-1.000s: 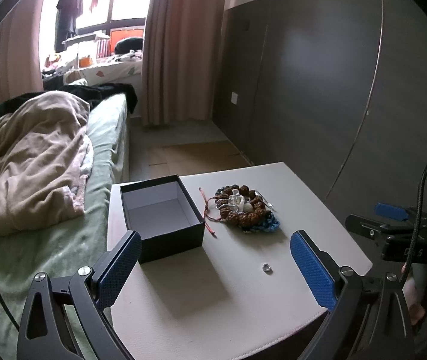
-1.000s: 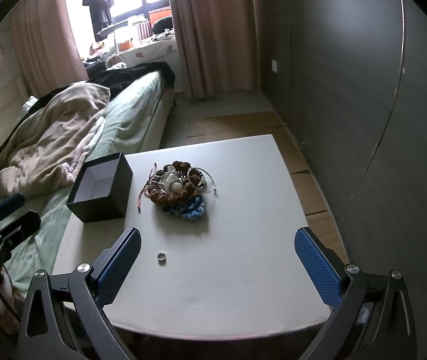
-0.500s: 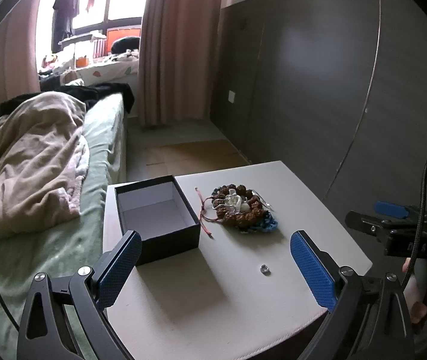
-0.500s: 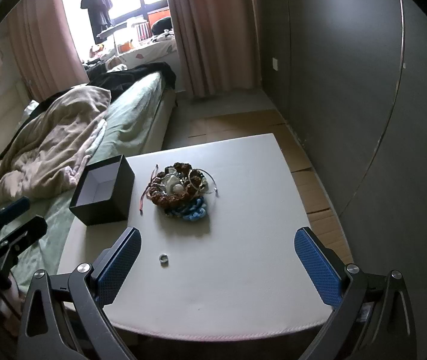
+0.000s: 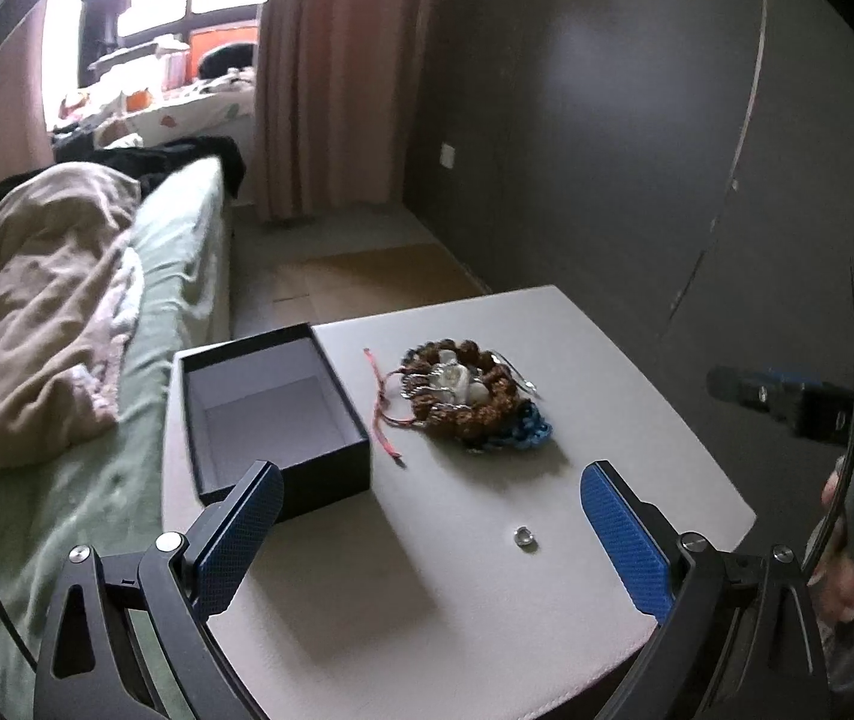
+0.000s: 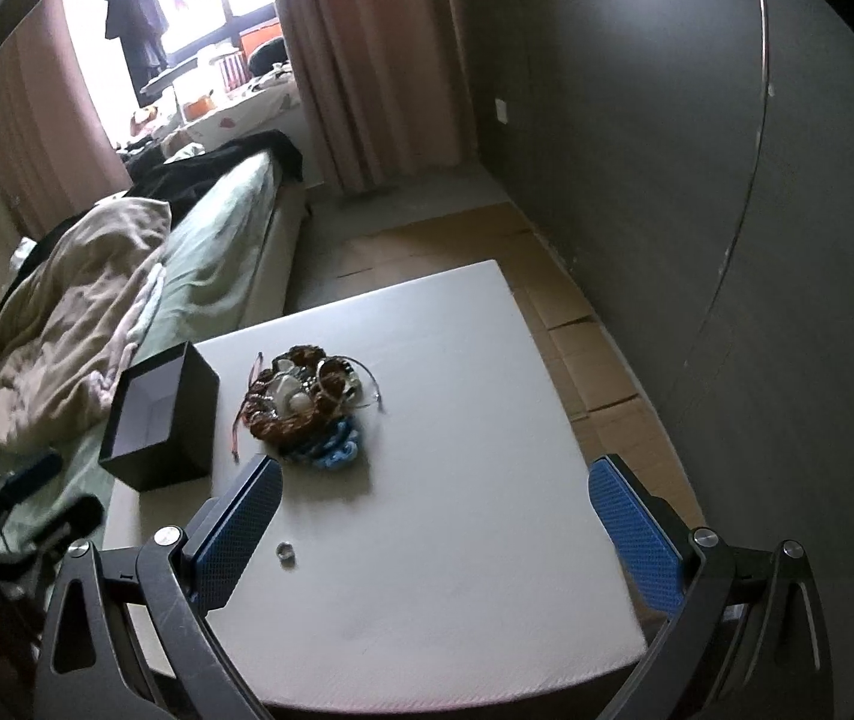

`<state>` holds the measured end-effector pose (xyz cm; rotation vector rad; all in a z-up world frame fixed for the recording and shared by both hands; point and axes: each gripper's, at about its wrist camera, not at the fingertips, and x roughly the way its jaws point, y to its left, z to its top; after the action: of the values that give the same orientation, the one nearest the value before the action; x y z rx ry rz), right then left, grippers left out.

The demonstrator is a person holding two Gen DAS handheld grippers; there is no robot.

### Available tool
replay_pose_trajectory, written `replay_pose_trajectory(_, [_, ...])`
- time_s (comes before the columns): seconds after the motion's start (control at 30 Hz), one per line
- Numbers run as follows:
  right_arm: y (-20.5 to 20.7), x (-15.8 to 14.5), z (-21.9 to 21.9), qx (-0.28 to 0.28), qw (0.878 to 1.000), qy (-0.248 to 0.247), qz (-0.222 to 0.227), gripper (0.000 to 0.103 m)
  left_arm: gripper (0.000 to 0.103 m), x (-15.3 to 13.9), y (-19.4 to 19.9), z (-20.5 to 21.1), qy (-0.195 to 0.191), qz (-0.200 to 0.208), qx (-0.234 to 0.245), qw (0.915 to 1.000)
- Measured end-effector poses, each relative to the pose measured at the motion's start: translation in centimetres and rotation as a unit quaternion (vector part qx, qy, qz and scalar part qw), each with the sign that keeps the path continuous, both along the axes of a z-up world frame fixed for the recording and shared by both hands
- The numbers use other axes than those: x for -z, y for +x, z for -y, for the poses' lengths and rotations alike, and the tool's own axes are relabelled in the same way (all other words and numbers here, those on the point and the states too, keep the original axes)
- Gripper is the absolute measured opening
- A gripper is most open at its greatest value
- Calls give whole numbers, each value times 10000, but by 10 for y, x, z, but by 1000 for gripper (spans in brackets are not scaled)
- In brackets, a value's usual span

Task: Organize jewelry
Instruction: 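Lower the left gripper onto the small silver ring and close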

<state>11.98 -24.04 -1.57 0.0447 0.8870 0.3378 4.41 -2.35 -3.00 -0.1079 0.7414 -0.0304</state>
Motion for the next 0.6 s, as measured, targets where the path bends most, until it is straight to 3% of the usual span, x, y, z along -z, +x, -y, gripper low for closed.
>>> replay_pose_trajectory(0.17, [12,5,13,225,9995,62,-195,103,99,9,12,13,-22,-168,250,9995])
replay_pose_trajectory(0.23, [16,7,19,290,9992,71,-259,103,87,16,18,18,-74,-334,403,9986])
replay_pose_trajectory(0.43, [27,9,44,473,9981,85,-381,103,72,45,35,37,12,-929,682,9933])
replay_pose_trajectory(0.6, [31,12,58,525,9974,91,-493,103,65,59,41,45,-5,-1135,755,9907])
